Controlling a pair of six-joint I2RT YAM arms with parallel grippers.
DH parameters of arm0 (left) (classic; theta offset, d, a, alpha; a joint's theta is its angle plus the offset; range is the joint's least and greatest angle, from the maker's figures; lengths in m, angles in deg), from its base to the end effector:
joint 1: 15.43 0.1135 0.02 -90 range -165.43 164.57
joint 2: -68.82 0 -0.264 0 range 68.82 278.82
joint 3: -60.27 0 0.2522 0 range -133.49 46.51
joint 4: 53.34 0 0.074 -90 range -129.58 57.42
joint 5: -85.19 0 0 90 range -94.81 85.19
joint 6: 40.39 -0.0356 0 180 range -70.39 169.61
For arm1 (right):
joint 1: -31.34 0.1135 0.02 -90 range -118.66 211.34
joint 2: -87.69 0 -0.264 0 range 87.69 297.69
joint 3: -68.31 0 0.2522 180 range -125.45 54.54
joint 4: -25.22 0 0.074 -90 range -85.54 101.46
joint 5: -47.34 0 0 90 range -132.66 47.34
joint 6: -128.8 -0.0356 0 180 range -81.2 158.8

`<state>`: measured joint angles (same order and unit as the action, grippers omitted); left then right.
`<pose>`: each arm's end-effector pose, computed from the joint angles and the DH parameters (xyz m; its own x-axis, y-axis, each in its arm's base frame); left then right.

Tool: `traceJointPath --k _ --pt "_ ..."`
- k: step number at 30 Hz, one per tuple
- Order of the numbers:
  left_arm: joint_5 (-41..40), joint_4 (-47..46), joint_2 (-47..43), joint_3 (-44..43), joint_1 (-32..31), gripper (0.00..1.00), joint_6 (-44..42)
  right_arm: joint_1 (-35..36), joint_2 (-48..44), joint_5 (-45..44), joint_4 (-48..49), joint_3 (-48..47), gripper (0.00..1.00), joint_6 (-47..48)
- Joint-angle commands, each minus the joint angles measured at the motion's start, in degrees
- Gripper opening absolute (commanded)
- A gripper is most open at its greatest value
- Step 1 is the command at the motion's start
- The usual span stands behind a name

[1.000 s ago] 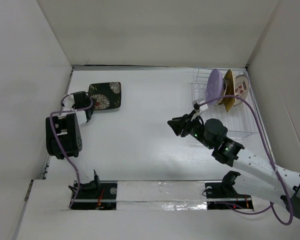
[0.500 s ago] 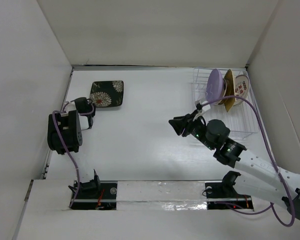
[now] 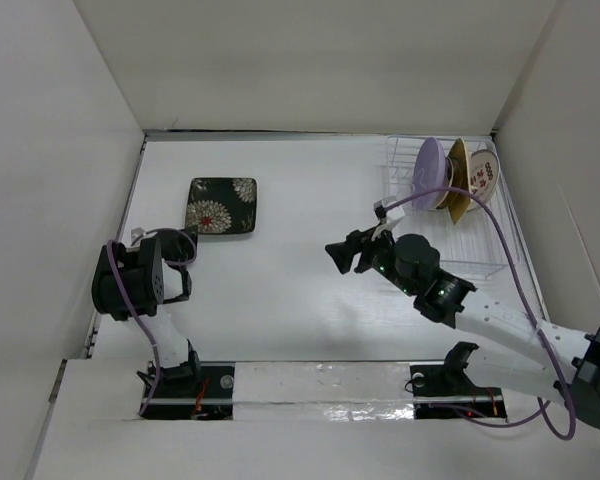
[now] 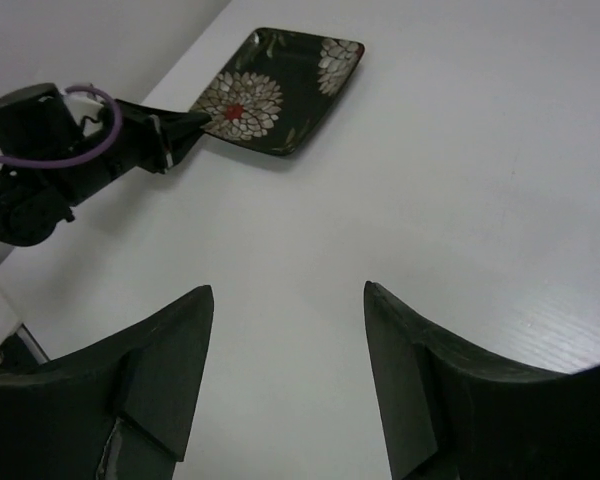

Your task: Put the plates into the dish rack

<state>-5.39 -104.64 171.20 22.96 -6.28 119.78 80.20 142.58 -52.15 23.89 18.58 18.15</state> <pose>0.2856 0.0464 0.1166 0.0790 -0.9401 -0.3317 -0.2783 0.2988 -0.9128 0.1543 0.1677 0.2944 -0.2935 0.1927 -0.9363 -0.5680 0.7527 0.3330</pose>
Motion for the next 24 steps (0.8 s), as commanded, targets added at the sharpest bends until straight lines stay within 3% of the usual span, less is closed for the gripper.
traceJointPath --k 1,7,12,19,24 --pt "4.00 -17.11 -5.70 3.94 0.17 0.00 -0.13 0.62 3.63 -0.09 2.34 -4.02 0.71 -0.18" --pt "6.90 -28.19 -8.69 12.21 0.17 0.00 3.65 0.62 18.74 5.98 7.87 -9.55 0.84 -6.86" --pt "10.15 -32.41 -12.38 16.25 0.17 0.00 5.24 0.62 32.10 3.79 9.02 -17.54 0.93 -11.25" --pt "12.62 -35.22 -19.06 22.05 0.17 0.00 6.99 -2.89 50.46 7.82 12.00 -28.53 0.94 -19.51" --pt "13.94 -33.92 -26.95 23.29 0.17 0.00 8.40 -4.21 52.86 8.53 12.80 -28.46 0.95 -22.16"
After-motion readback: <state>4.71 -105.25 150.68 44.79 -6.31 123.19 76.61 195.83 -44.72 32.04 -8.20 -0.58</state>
